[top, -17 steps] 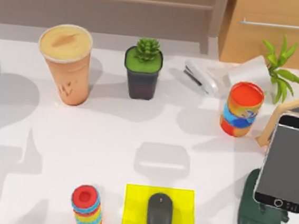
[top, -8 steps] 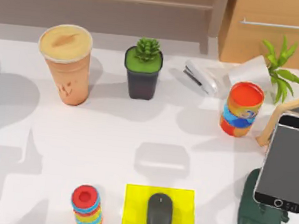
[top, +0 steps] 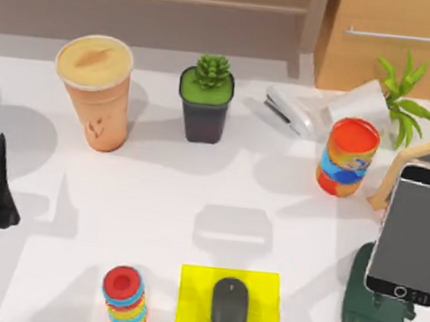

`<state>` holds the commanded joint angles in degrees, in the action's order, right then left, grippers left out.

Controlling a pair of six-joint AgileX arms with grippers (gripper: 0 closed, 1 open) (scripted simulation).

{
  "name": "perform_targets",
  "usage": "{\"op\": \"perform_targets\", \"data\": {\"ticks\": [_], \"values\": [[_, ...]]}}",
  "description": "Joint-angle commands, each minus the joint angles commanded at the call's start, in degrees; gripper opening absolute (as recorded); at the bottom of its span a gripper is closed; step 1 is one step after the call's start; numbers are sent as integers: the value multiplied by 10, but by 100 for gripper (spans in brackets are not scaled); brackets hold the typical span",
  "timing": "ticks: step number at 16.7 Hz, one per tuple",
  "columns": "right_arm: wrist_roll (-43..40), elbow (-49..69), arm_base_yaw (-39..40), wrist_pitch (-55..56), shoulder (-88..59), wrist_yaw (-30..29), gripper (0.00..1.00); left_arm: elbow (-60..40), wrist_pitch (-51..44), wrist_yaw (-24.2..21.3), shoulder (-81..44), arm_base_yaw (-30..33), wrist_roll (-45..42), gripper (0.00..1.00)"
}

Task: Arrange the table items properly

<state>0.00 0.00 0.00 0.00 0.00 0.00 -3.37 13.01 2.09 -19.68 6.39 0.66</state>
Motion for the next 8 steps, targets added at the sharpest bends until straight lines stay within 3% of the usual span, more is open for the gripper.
{"op": "perform_targets", "data": {"ticks": [8], "values": [[0, 0, 0, 0, 0, 0, 100, -69, 283, 67, -425, 104, 8, 100]]}}
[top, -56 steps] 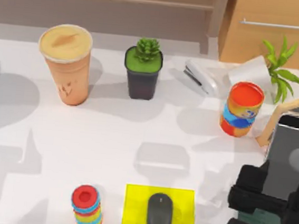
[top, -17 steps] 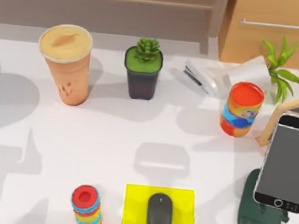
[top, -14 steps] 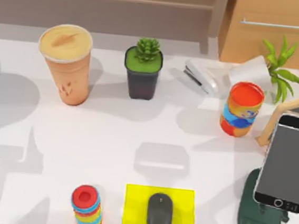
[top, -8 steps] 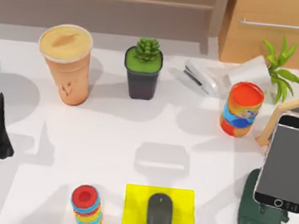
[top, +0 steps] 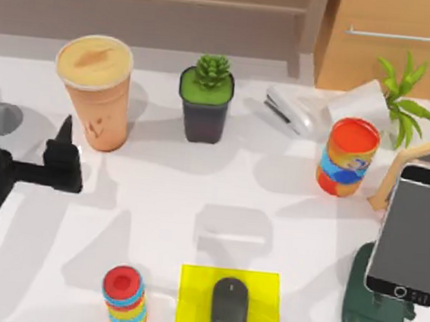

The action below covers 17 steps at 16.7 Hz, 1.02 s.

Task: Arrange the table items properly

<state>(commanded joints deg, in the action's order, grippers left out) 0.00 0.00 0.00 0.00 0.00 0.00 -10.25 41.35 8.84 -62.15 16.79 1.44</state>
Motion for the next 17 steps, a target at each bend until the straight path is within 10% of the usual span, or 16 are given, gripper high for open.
{"op": "perform_targets", "data": {"ticks": [9, 17], "values": [[0, 0, 0, 0, 0, 0, 100, -104, 323, 91, -439, 76, 5, 100], [0, 0, 0, 0, 0, 0, 100, -167, 437, 129, -556, 79, 7, 100]]}}
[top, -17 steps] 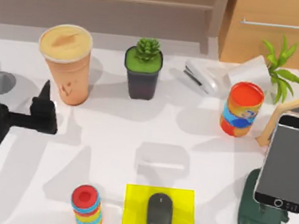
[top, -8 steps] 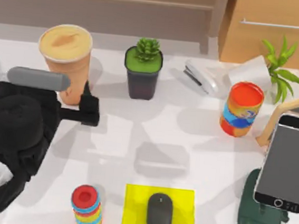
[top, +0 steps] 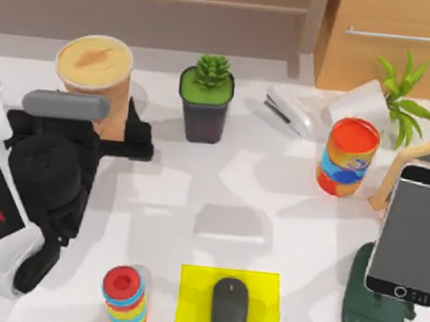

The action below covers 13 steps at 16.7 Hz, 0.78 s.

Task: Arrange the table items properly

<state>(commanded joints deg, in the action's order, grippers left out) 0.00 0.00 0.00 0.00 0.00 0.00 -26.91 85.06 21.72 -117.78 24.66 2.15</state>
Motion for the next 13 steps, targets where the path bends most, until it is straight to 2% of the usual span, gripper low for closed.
{"op": "perform_targets", "data": {"ticks": [4, 13], "values": [[0, 0, 0, 0, 0, 0, 100, 0, -2, -2, 1, -2, 0, 100], [0, 0, 0, 0, 0, 0, 100, -67, -35, -22, -31, -22, -2, 100]]}}
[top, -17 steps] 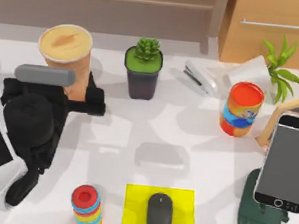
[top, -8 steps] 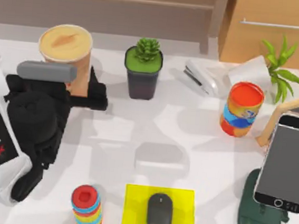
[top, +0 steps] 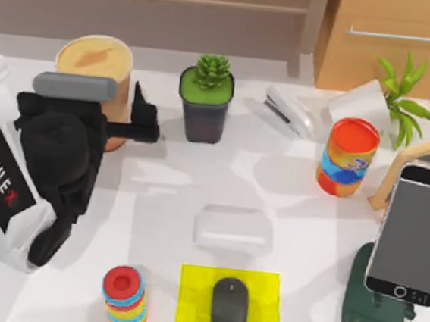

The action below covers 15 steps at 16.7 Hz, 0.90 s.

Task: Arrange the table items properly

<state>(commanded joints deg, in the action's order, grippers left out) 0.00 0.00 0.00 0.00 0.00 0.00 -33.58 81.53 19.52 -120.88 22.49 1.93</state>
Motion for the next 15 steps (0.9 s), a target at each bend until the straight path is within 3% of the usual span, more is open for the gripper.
{"op": "perform_targets", "data": {"ticks": [1, 14, 15], "values": [[0, 0, 0, 0, 0, 0, 100, 0, 0, 0, 0, 0, 0, 100], [0, 0, 0, 0, 0, 0, 100, 0, 0, 0, 0, 0, 0, 2], [0, 0, 0, 0, 0, 0, 100, 0, 0, 0, 0, 0, 0, 0]]}}
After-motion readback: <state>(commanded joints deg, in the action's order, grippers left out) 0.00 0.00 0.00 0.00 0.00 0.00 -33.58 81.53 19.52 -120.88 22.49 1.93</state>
